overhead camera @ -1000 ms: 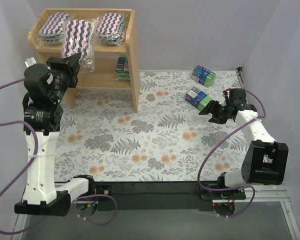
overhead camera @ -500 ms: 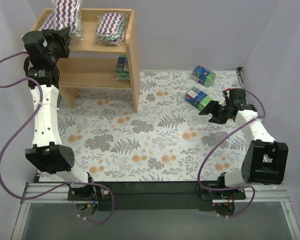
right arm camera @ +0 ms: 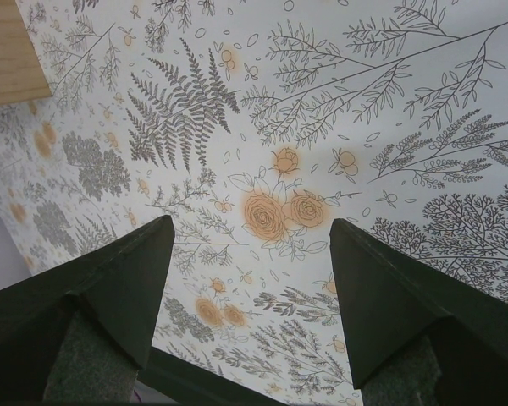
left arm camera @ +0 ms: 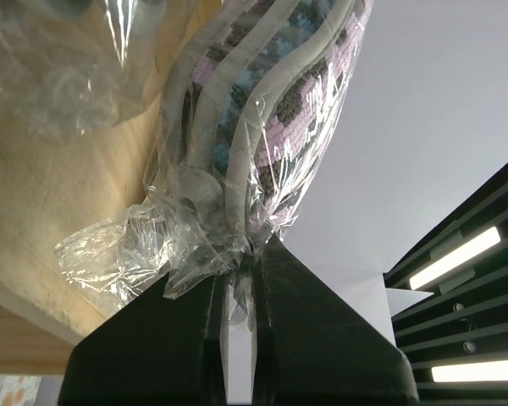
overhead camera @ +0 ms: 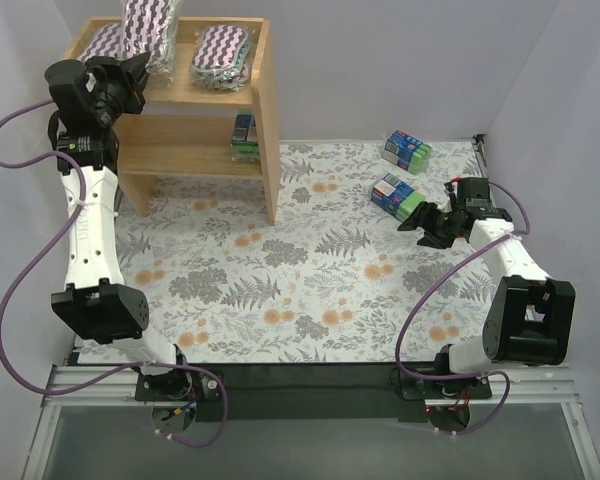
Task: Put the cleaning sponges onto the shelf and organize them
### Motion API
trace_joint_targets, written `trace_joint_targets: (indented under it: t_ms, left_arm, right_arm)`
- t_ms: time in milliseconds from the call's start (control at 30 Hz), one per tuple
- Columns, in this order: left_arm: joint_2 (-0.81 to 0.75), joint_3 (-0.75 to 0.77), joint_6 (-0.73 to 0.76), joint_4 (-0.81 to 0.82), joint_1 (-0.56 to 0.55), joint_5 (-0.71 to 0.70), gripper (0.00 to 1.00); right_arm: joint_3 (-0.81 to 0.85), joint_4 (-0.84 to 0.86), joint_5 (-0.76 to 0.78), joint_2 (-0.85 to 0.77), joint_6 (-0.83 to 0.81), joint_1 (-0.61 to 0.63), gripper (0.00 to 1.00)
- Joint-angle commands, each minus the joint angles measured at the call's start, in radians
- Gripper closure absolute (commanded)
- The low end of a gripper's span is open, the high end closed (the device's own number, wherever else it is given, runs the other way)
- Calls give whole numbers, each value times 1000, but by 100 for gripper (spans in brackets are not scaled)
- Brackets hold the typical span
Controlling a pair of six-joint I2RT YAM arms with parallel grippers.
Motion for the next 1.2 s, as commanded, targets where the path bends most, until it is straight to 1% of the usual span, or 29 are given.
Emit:
trace_joint_targets:
  t_ms: [0,133,167,300,367,467,567,667,867,933,1000,1067,1167]
  left_arm:
    - [-87,-37,-17,-7,2,13,100]
    - [-105,-82,-14,-13,4,16,100]
    - [-105,-89,-14,-13,2,19,98]
    - [-79,-102,-11,-13,4,44,84]
    - [-64,-99,-2,5,4,44,73]
    - [-38,-96,-13,31,2,68,62]
    - [-28,-83,-22,45,4,87,55]
    - [-48,-88,-22,63,1,70,47]
    - [-148,-91,-13,82,1,39,37]
    - [-200,-119,-5,80,1,35,37]
    - [-238,-155,7,77,1,27,36]
    - [-291,-224,29,70,1,6,33]
    - [-329,-315,24,63,1,12,33]
  right_arm:
    - [48,-1,4,5,-12,4,31]
    - [50,-1,4,3,-12,4,31]
    - [50,-1,5,3,-12,4,31]
    - [53,-1,2,2,-11,4,30]
    - [57,-3,2,2,-9,4,30]
    - [60,-3,-1,5,-9,4,29]
    - [62,-3,-1,5,-9,4,29]
    - [60,-1,1,6,-9,4,28]
    - [63,-1,8,5,-7,2,27]
    - [68,-3,11,8,-7,1,27]
    - [69,-3,15,6,-7,-1,26]
    - [71,-4,12,9,-6,-5,26]
    - [71,-4,8,11,-6,-5,26]
